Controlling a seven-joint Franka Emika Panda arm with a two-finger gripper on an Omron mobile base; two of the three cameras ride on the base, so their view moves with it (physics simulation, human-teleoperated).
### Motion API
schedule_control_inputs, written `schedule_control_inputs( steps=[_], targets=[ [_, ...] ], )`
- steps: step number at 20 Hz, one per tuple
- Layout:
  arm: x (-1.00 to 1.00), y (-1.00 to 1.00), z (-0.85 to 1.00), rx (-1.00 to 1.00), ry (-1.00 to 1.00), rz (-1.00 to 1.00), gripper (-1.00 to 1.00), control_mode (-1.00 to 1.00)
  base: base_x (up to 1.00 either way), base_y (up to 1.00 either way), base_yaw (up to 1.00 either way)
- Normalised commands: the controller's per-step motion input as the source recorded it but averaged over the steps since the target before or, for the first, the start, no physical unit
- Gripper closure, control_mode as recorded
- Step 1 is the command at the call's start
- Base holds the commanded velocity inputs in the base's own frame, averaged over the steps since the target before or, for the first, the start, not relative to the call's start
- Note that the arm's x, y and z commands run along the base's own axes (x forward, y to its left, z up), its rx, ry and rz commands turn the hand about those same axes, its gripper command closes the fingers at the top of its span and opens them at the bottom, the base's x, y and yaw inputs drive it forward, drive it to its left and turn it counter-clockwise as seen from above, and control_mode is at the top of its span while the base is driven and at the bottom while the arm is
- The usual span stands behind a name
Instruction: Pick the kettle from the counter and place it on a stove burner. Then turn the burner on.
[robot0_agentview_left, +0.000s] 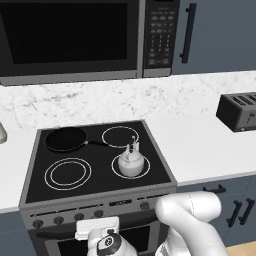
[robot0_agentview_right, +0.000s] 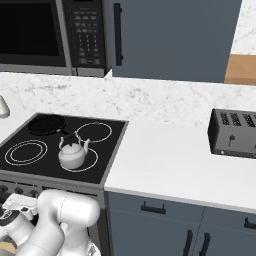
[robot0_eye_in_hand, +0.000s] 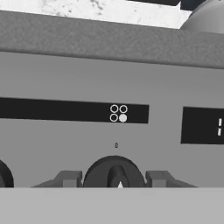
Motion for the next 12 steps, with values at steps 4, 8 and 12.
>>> schedule_control_inputs(
  steps=[4, 8, 12],
  targets=[
    [0.00, 0.00, 0.00, 0.00, 0.00, 0.00, 1.00, -1.00, 0.00, 0.00, 0.00],
    [0.00, 0.06, -0.03, -0.07, 0.00, 0.00, 1.00, -1.00, 0.00, 0.00, 0.00],
    [0.00, 0.30, -0.05, -0.20, 0.00, 0.02, 1.00, -1.00, 0.00, 0.00, 0.00]
  ],
)
